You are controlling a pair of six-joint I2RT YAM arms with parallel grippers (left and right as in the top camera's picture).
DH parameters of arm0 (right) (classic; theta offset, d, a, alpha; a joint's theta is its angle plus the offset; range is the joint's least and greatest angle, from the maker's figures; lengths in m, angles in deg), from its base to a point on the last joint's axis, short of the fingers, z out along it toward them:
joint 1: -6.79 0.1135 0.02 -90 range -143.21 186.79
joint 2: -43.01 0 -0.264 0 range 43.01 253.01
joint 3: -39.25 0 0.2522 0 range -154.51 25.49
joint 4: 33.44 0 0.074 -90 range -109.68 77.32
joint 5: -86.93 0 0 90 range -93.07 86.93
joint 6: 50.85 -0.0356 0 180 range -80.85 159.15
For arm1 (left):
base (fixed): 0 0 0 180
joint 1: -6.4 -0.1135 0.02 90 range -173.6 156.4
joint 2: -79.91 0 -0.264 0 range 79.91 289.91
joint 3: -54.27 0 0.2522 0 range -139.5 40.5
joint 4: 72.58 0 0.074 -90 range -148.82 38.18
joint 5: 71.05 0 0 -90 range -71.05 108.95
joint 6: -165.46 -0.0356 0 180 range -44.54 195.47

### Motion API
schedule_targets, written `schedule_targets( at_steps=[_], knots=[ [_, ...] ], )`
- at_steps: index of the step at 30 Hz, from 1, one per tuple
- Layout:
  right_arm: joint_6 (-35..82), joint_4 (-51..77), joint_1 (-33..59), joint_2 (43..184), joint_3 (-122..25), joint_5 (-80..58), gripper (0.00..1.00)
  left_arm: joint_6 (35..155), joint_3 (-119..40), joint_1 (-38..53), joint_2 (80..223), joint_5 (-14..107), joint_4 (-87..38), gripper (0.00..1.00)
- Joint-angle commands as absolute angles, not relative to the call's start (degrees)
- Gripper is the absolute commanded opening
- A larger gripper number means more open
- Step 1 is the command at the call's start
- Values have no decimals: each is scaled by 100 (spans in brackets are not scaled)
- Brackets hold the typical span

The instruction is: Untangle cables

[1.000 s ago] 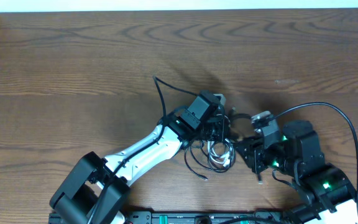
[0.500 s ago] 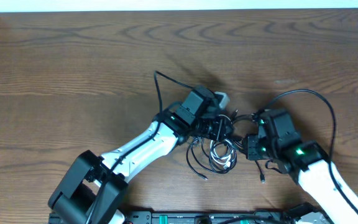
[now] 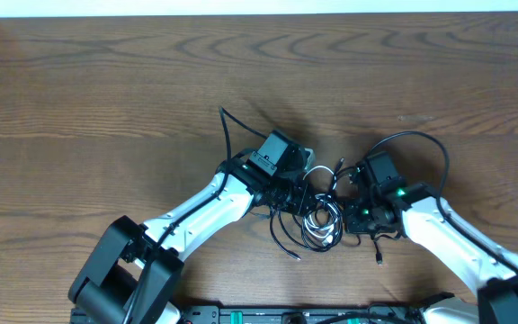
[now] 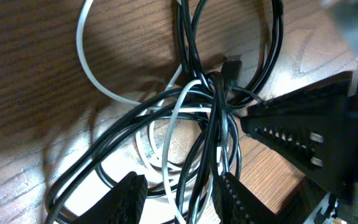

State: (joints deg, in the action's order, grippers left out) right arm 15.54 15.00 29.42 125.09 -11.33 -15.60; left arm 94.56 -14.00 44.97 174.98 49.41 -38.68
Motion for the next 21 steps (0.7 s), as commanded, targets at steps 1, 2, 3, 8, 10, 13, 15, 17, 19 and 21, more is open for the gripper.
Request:
schedule_targets(
  at_steps=[1,2,3,8,10,13,15,17,19,21],
  knots=[
    [1547,1500,2940,12815,-1183,-1606,4,9263,-1485,4466,17506,4772,-3889,40],
    [1569,1491,2940,12894,-1183,-1604,3,9261,-1485,4466,17506,4709,-3894,40],
    [1600,1482,2940,12972,-1183,-1567,2,9261,-1485,4456,17506,4650,-3894,40],
    [1604,1502,2927,12957,-1203,-1373,1,9261,-1502,4200,17436,4635,-3887,41],
    [1619,1537,2929,12745,-1253,-1377,1,9261,-1502,3983,17314,4694,-3846,41],
    [2035,1546,2929,12393,-1332,-1626,11,9261,-1502,3778,17119,4698,-3785,41],
    [2170,1561,2929,12120,-1391,-1718,20,9261,-1502,3693,17023,4696,-3782,42],
    [2205,1548,2927,11829,-1439,-1694,31,9261,-1502,3607,16947,4694,-3782,42],
    [2205,1511,2927,11626,-1454,-1644,34,9263,-1502,3524,16938,4691,-3761,43],
    [2203,1450,2927,11458,-1454,-1536,35,9263,-1500,3409,16938,4670,-3675,45]
  ],
)
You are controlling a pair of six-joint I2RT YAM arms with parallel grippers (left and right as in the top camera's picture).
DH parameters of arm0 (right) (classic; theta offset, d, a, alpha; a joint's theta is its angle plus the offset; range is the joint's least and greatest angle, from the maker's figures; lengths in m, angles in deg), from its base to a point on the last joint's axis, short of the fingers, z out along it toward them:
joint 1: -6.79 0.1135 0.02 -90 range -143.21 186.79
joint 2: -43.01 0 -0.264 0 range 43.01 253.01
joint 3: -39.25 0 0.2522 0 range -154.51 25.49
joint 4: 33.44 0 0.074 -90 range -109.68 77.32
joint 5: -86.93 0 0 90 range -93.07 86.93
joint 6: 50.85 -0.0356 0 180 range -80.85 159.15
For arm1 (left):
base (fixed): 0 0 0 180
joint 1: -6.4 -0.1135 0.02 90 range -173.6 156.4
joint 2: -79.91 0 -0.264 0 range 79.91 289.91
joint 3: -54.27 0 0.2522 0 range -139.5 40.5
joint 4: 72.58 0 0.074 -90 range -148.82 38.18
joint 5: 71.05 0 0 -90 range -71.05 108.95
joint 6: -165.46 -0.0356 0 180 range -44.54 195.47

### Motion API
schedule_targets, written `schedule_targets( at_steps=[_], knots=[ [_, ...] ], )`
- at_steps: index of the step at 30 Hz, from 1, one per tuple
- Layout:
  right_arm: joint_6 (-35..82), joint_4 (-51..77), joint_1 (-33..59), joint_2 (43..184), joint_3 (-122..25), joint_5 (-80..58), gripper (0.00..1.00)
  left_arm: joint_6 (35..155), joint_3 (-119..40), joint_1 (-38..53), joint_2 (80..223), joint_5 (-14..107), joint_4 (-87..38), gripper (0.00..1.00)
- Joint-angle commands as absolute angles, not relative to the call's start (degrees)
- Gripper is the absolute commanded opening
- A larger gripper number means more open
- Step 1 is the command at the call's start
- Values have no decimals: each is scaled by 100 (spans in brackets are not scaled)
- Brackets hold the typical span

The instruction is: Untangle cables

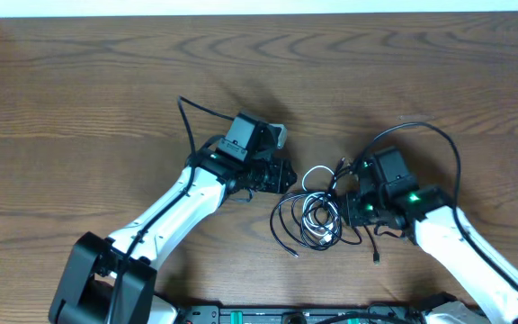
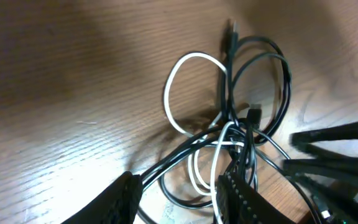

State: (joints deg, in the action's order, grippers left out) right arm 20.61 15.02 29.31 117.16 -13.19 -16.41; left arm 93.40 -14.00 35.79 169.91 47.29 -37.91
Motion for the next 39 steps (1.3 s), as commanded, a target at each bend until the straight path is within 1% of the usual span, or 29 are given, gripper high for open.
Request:
schedule_targets(
  at_steps=[1,5,7,9,10,11,12,14,16,18,19,20,21,22,23,26,29,33,35,39],
  knots=[
    [2192,1419,2927,11431,-1454,-1438,36,9266,-1500,3345,16938,4665,-3621,46],
    [1672,1347,2923,11475,-1452,-616,46,9266,-1500,3179,16940,4595,-3396,46],
    [1300,1281,2923,11543,-1452,-297,48,9335,-1500,3146,16940,4366,-3236,47],
    [843,1176,2923,11687,-1452,-317,47,9375,-1500,3144,16938,4042,-3017,47],
    [601,1170,2923,11755,-1452,-328,45,9375,-1500,3144,16938,3953,-2928,47],
    [332,1159,2925,11845,-1452,-358,43,9375,-1500,3144,16938,3876,-2840,51],
    [155,1133,2925,11925,-1452,-396,45,9373,-1500,3144,16940,3850,-2773,52],
    [-121,988,2925,12092,-1452,-566,57,9373,-1500,3144,16940,3832,-2657,54],
    [-368,757,2925,12242,-1452,-935,61,9373,-1500,3148,16940,3832,-2582,65],
    [-416,621,2925,12325,-1452,-1346,66,9370,-1500,3148,16940,3832,-2539,72],
    [-486,593,2925,12354,-1452,-1469,64,9370,-1500,3148,16940,3832,-2526,75],
    [-796,619,2925,12374,-1450,-1482,52,9370,-1500,3148,16940,3832,-2521,81],
    [-1052,650,2925,12380,-1450,-1484,49,9370,-1500,3148,16940,3832,-2521,91],
    [-1283,676,2925,12380,-1448,-1486,45,9370,-1500,3148,16940,3832,-2521,95],
    [-1725,711,2933,12380,-1448,-1484,40,9370,-1500,3148,16940,3832,-2523,95],
    [-2304,709,2940,12380,-1445,-1460,35,9370,-1500,3148,16940,3832,-2521,95],
    [-2724,709,2940,12380,-1441,-1287,39,9370,-1500,3148,16940,3832,-2521,96],
    [-3104,687,2940,12382,-1386,-1200,40,9370,-1500,3148,16940,3832,-2521,96],
    [-3334,687,2940,12393,-1334,-1202,35,9370,-1500,3148,16940,3832,-2521,96],
    [-3653,680,2940,12433,-1218,-1200,30,9370,-1500,3148,16940,3832,-2523,96]
  ],
)
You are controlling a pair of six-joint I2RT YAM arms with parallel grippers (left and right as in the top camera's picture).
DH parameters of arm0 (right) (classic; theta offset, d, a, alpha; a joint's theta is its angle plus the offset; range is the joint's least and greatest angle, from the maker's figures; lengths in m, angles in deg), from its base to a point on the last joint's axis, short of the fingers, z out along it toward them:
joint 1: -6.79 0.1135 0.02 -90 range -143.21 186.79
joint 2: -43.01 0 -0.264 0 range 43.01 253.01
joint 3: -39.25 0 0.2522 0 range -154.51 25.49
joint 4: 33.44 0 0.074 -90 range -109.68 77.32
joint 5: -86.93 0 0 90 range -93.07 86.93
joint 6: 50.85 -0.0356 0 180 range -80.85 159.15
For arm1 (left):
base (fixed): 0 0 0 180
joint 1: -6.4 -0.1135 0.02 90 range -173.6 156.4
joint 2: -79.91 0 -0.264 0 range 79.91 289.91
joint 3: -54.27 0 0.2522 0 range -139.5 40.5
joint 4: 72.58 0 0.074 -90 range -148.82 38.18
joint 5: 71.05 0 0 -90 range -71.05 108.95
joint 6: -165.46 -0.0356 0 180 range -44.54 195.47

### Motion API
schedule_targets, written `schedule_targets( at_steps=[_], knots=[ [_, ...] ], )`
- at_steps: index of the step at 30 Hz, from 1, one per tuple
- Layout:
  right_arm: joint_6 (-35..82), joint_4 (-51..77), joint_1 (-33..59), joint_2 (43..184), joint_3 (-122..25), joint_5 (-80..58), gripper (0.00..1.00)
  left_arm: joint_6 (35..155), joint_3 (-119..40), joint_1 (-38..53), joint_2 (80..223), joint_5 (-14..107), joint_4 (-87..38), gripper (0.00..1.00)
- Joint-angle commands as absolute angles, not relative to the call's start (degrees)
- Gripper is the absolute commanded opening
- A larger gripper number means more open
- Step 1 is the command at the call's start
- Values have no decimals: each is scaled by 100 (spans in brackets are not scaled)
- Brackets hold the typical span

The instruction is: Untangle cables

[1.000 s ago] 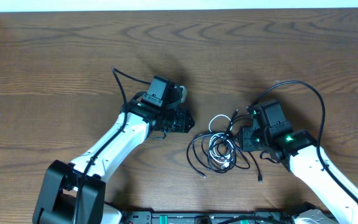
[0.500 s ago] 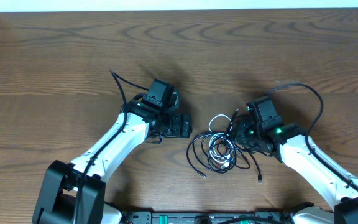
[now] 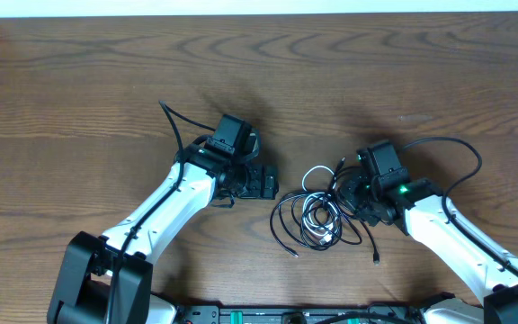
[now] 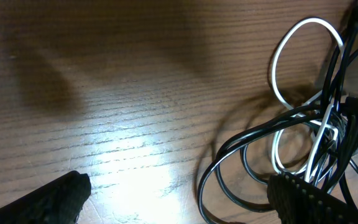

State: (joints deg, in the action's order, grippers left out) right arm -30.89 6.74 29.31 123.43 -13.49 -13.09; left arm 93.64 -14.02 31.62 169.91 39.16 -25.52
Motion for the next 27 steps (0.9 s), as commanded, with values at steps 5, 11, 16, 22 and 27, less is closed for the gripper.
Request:
schedule_targets(
  at_steps=[5,11,16,22,27],
  knots=[
    [-3862,634,2940,12640,-1166,-1202,26,9370,-1500,3148,16940,3832,-2523,96],
    [-3858,385,2940,12988,-1166,-1215,22,9370,-1500,3148,16940,3832,-2523,96],
    [-3854,368,2940,13189,-1166,-1045,12,9370,-1500,3148,16940,3832,-2523,96],
    [-3137,256,2933,13106,-1172,-1012,1,9370,-1500,3148,16940,3832,-2523,96],
    [-2717,228,2933,12509,-1185,-979,1,9370,-1500,3148,16940,3832,-2523,96]
  ],
)
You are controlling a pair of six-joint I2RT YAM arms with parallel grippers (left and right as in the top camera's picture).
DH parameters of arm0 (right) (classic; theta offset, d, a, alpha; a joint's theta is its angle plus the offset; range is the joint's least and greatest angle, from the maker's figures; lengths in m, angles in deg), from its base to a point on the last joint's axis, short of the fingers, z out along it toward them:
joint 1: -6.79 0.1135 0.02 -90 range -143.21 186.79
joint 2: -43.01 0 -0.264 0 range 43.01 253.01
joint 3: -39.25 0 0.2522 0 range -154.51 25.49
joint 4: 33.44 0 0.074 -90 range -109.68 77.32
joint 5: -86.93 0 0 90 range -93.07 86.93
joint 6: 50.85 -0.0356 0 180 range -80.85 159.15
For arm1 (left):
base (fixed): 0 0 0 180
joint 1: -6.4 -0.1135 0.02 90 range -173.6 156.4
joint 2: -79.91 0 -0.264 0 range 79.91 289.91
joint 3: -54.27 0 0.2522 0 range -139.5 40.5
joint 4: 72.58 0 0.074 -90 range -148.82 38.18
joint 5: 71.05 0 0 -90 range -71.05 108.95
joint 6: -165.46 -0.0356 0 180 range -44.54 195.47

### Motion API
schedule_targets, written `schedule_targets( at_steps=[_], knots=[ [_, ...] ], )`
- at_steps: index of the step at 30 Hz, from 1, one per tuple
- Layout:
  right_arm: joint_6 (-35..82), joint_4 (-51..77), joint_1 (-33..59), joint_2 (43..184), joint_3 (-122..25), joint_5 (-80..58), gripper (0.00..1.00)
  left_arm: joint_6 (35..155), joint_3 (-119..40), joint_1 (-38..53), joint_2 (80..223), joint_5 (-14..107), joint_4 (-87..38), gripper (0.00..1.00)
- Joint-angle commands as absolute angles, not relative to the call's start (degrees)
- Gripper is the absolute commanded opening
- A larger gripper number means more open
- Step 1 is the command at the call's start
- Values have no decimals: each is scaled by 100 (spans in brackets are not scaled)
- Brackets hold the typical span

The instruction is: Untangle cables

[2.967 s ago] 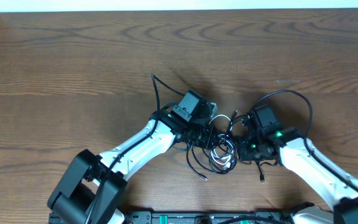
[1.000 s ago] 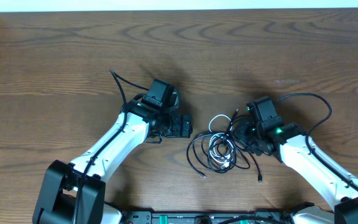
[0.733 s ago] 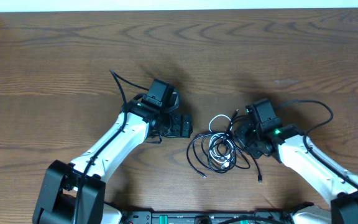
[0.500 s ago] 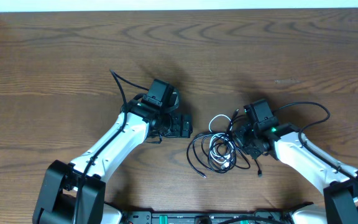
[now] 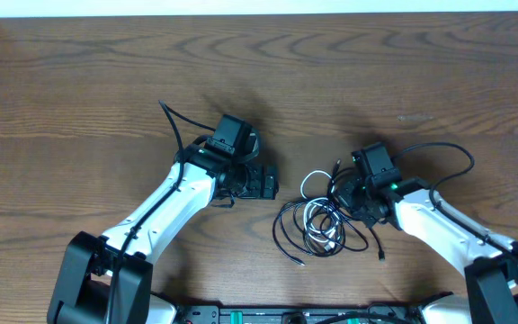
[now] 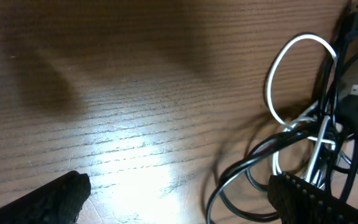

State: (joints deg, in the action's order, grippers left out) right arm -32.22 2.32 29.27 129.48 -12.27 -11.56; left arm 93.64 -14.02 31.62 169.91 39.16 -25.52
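A tangle of black and white cables lies on the wooden table between the arms. In the left wrist view its white loop and black strands fill the right side. My left gripper sits just left of the tangle, open wide over bare wood with nothing between its fingertips. My right gripper is down at the tangle's right edge among the strands. Its jaws are hidden under the wrist.
The wooden table stretches all around. A black arm cable loops behind the right wrist, and another arcs behind the left wrist. A pale edge borders the far side of the table.
The right gripper has moved slightly left into the tangle. The strands have shifted a little, with the black loops sitting further right in the left wrist view. The left arm has not moved.
My left gripper was first over the tangle, fingers narrowly apart around the strands, with the right gripper at the right edge. Then it stood left of the heap, empty. Later it was further left and wide open, as now; the right gripper stayed at the tangle.
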Motion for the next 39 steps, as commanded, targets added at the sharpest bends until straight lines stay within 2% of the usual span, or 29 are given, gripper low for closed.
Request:
schedule_targets(
  at_steps=[1,6,10,18,23,31,39],
  knots=[
    [-2625,234,2933,12354,-1192,-938,1,9370,-1500,3148,16940,3832,-2523,96],
    [-1882,247,2933,11154,-1192,-518,1,9370,-1500,3148,16940,3832,-2523,96],
    [-1729,577,2933,10428,-1192,22,1,9370,-1500,3148,16940,3832,-2523,96],
    [-287,844,2933,10177,-1192,1016,1,9370,-1500,3148,16940,3832,-2523,96],
    [164,916,2933,10177,-1192,1701,1,9370,-1500,3148,16940,3832,-2523,96],
    [669,724,2936,10186,-1192,1451,1,9370,-1500,3148,16940,3832,-2523,96],
    [491,470,2933,10186,-1192,46,1,9373,-1500,3148,16938,3835,-2825,96]
  ],
)
